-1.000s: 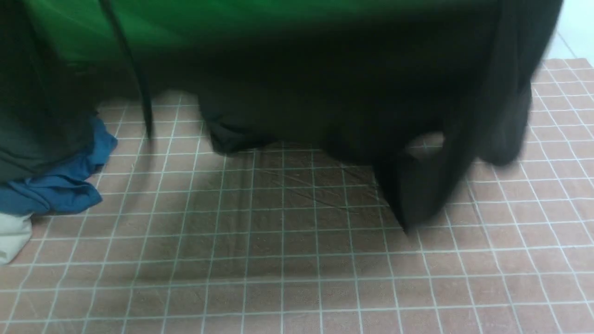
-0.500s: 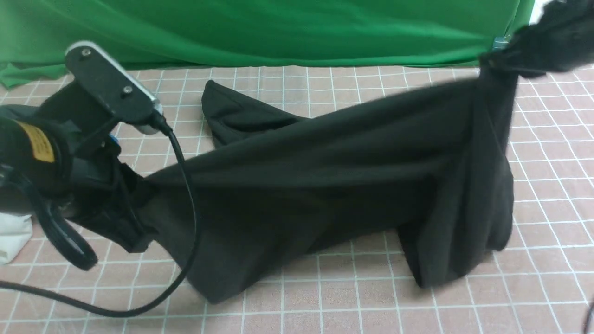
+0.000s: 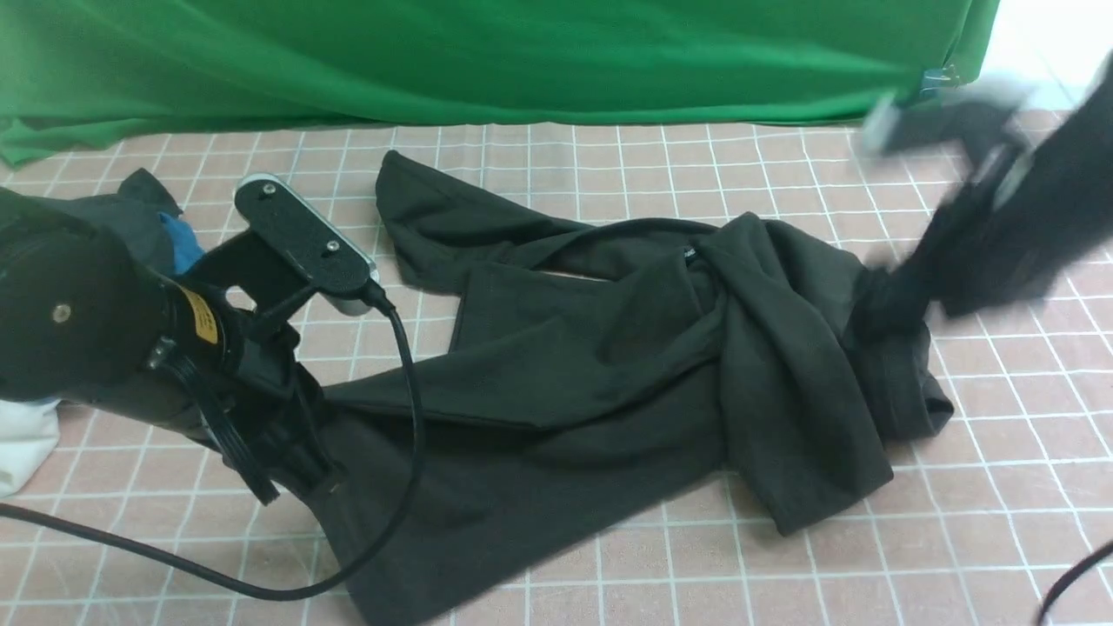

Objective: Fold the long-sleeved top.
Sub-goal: Spread the long sleeves with your arms and place them on the tabletop

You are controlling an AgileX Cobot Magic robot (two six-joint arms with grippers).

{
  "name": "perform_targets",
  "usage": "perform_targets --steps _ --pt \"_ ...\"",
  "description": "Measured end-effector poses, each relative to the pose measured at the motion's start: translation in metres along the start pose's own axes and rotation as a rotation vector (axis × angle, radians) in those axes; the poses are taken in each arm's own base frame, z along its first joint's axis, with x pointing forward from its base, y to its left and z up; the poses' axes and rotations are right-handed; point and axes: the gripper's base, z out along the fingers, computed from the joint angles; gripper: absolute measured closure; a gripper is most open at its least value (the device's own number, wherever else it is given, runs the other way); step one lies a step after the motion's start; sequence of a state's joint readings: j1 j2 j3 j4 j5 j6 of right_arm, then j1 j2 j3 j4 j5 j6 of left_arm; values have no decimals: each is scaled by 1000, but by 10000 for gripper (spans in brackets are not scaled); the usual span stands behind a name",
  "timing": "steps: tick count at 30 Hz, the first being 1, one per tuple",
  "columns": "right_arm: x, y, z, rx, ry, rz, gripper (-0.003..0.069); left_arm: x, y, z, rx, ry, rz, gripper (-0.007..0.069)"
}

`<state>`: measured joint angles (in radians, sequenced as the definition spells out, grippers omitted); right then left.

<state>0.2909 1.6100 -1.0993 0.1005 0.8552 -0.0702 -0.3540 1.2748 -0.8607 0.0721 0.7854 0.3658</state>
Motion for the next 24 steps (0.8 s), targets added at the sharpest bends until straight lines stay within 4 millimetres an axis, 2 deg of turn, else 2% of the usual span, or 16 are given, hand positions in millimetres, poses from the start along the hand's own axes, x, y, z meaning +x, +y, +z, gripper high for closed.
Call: perform_targets --steps 2,4,8,13,15,18,21,22,23,24 --pt "13 18 20 -16 -4 -51 55 0 0 1 -2 -2 1 592" --pt "17 27 34 -21 -52 -75 46 -1 0 1 -4 -8 1 592" --pt "13 24 50 0 -107 -89 46 -1 0 1 -4 -10 1 592" --pt "15 12 75 25 -36 -49 74 4 -2 5 4 7 2 592" --pt "17 12 77 26 -18 -43 92 5 -3 6 4 8 2 592" --pt "20 12 78 30 21 -39 241 5 -3 6 4 8 2 592" --pt "24 12 77 30 56 -38 477 5 -2 6 3 5 1 592" --pt "24 12 77 30 59 -38 493 5 -2 6 3 5 1 592" --pt "26 12 74 30 78 -41 578 4 -2 6 2 3 1 592" --pt "27 12 72 27 90 -43 605 4 -2 6 2 2 1 592"
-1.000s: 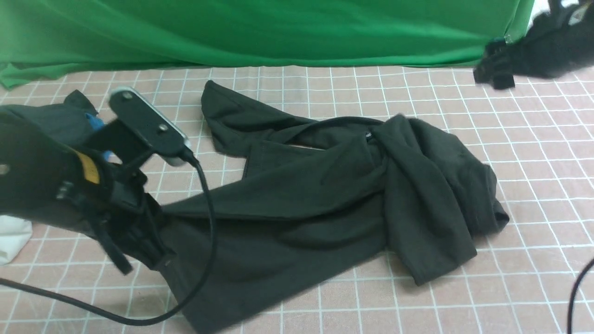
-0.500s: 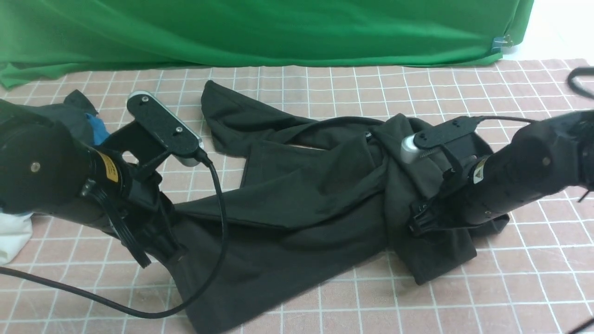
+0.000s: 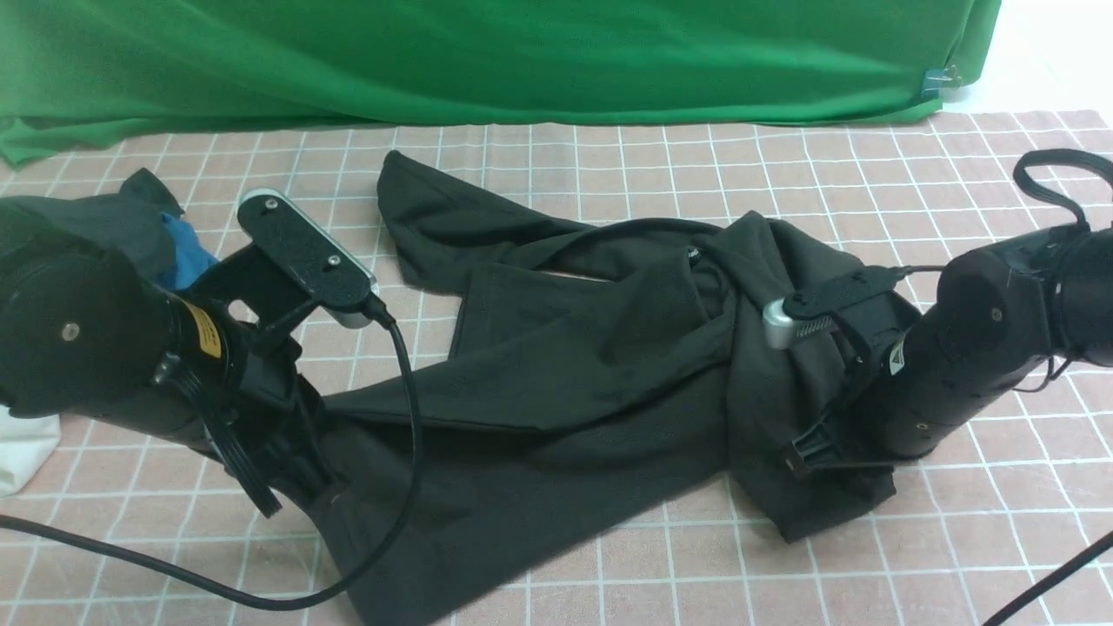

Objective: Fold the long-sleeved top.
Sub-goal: Spread the long sleeves with your arms and place them on the tabletop

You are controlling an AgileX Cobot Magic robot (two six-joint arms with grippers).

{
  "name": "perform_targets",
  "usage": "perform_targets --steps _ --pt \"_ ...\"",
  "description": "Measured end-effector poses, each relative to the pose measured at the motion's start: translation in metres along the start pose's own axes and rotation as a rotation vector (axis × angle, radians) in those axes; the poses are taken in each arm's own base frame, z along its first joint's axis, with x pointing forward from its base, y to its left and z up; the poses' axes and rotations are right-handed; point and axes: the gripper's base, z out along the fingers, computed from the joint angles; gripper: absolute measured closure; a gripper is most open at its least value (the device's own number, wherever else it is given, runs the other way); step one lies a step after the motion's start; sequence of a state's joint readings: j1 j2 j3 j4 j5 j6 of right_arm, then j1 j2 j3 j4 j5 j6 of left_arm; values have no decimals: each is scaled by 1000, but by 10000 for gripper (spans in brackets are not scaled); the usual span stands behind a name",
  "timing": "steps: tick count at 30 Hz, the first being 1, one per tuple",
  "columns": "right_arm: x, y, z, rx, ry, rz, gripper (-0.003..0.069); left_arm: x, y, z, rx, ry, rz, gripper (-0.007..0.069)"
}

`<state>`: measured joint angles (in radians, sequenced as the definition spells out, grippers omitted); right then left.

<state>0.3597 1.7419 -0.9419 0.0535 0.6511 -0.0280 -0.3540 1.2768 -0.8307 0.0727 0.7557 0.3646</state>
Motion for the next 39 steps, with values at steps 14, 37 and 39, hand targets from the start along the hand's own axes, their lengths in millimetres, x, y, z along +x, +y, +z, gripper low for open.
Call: perform_targets --steps 14,37,39 --pt "26 12 -89 -80 -131 -6 556 -2 1 0 -7 -18 -2 592" --pt "15 42 10 -52 10 -77 108 -2 0 0 2 -25 -11 592" --pt "15 41 10 -40 10 -99 204 -2 0 0 2 -25 -11 592"
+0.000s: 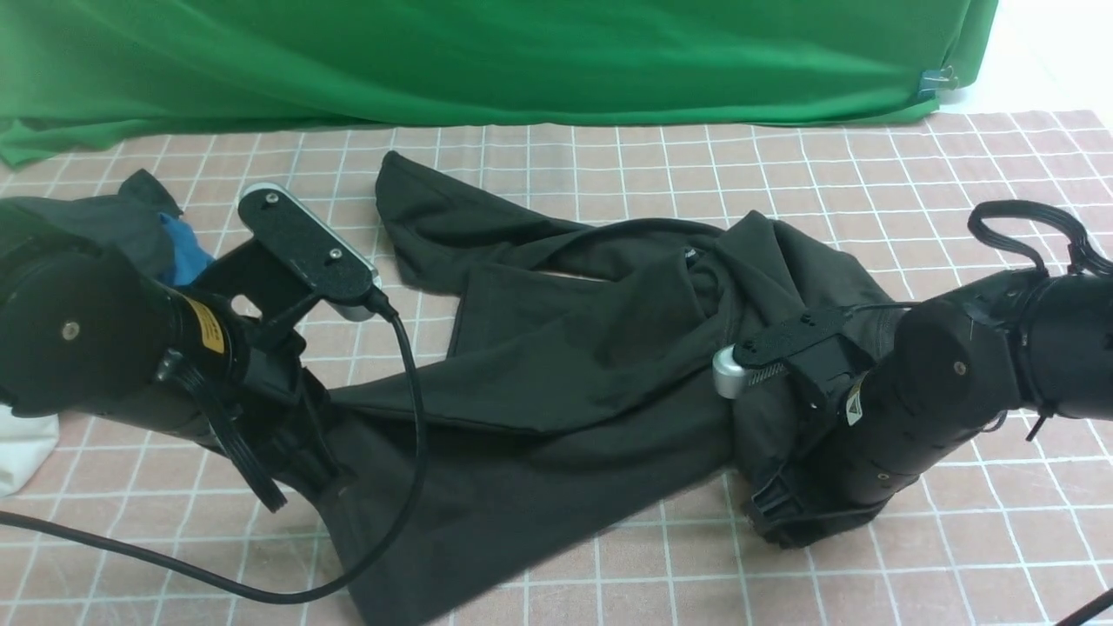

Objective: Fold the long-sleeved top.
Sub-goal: Spread the long sleeves with your arms and place them on the tabletop

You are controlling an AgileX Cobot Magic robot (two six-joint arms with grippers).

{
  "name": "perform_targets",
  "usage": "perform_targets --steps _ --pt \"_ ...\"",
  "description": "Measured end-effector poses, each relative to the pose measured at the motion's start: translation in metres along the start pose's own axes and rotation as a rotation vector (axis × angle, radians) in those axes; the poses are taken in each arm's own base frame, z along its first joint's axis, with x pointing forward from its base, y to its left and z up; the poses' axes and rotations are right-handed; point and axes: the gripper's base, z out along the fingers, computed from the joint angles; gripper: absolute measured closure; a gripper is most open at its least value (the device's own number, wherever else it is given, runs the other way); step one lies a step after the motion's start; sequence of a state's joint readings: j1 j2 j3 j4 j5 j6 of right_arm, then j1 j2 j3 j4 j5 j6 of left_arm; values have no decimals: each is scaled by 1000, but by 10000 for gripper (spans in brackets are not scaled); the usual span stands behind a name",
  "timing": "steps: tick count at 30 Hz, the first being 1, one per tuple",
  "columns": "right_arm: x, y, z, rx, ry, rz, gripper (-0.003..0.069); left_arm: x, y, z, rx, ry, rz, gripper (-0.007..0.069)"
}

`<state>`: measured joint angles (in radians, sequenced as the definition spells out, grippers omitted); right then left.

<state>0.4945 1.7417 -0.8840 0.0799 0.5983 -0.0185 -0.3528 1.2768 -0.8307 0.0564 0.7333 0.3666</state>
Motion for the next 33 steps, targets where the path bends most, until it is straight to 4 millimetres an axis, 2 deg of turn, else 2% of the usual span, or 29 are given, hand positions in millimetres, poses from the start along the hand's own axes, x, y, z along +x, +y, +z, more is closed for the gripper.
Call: perform_targets --steps 2,4,5,7,10,13,14,15,17,21,24,27,28,29,30,33 --pt "0 0 -1 3 -5 -11 323 0 0 0 1 0 -1 592" --pt "0 2 -5 -9 -14 -7 491 0 0 0 1 0 -1 592" --pt "1 4 -8 -18 -7 -1 549 0 0 0 2 1 -1 592" --pt "7 7 -20 -34 7 4 601 1 0 -1 3 5 3 592" --pt "19 10 -62 -55 -20 0 609 2 0 -8 -10 -12 20 592" --pt "39 12 -120 -71 -151 14 609 2 1 -25 -44 -66 33 592" --pt "40 12 -123 -72 -162 12 610 2 1 -28 -48 -74 33 592" --pt "56 13 -155 -81 -259 37 610 2 3 -40 -71 -115 36 592" --pt "75 12 -182 -85 -344 60 610 2 4 -53 -97 -157 39 592" --pt "110 8 -219 -74 -482 72 610 5 6 -79 -166 -225 61 592" --pt "124 2 -237 -14 -576 72 610 7 10 -96 -240 -264 94 592" --pt "125 -2 -249 30 -612 69 610 5 13 -105 -275 -280 109 592" --pt "125 -2 -261 44 -639 66 610 3 15 -110 -289 -289 112 592" --pt "125 -2 -261 44 -639 66 610 3 15 -110 -289 -289 112 592" --pt "126 -2 -274 48 -663 67 610 1 17 -117 -299 -294 110 592" --pt "131 -2 -295 46 -666 73 610 -1 20 -126 -323 -288 116 592"
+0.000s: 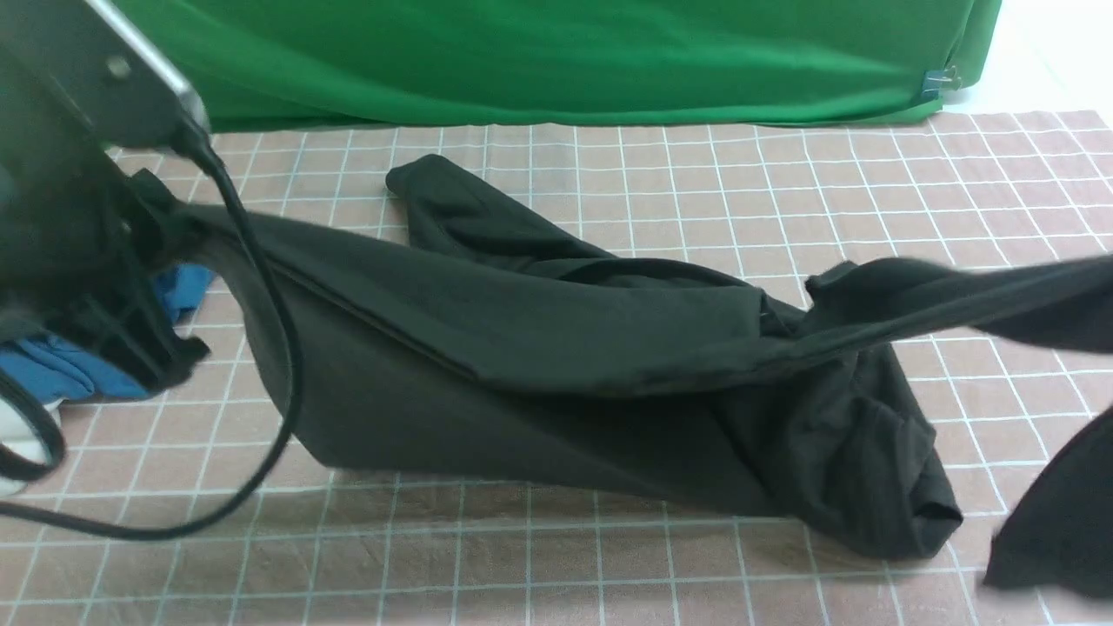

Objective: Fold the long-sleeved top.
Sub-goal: Spread the long sleeves with your arms and place them on the tabletop

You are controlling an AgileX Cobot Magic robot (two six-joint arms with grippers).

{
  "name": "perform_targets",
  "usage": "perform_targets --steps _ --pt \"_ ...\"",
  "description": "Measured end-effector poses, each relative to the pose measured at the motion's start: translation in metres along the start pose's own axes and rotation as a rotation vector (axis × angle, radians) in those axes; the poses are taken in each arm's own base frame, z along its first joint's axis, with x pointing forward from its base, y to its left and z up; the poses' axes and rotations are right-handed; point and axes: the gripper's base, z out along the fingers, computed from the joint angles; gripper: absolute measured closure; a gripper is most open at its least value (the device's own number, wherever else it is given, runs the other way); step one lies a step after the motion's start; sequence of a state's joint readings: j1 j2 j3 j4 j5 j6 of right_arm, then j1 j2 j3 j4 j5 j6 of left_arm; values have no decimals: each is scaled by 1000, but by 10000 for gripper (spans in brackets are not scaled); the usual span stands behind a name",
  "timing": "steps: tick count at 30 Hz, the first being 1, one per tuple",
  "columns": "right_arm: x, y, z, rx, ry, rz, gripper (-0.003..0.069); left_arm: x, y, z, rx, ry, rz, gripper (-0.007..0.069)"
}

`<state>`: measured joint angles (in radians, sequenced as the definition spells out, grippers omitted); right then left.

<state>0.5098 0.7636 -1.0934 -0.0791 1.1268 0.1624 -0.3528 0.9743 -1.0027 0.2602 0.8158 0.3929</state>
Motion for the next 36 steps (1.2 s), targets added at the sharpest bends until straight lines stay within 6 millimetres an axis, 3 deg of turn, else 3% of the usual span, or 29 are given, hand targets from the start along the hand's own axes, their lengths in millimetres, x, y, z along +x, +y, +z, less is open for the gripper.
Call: perform_targets --steps 5,8,12,16,19,26,29,32,35,36 --pt "4 9 -13 -110 44 -38 610 0 6 -5 -43 25 38 592" --pt "17 30 -11 -352 93 -71 610 2 6 -5 -43 43 44 592" --pt "48 45 14 -543 237 -37 610 3 6 -5 -40 59 43 592" --pt "76 45 46 -545 397 -2 608 4 6 -5 -39 61 38 592" --pt "82 45 61 -532 442 19 606 3 6 -5 -36 60 23 592" --pt "66 43 95 -449 379 24 605 0 -7 5 96 73 -95 592" --pt "59 39 115 -388 349 17 603 -2 -13 21 157 112 -118 592" --pt "45 35 140 -305 295 -20 603 -8 -16 51 174 135 -110 592" --pt "11 28 162 -212 197 -87 606 -25 -1 82 123 109 -99 592" --pt "-8 23 167 -172 146 -105 608 -33 9 89 95 96 -102 592"
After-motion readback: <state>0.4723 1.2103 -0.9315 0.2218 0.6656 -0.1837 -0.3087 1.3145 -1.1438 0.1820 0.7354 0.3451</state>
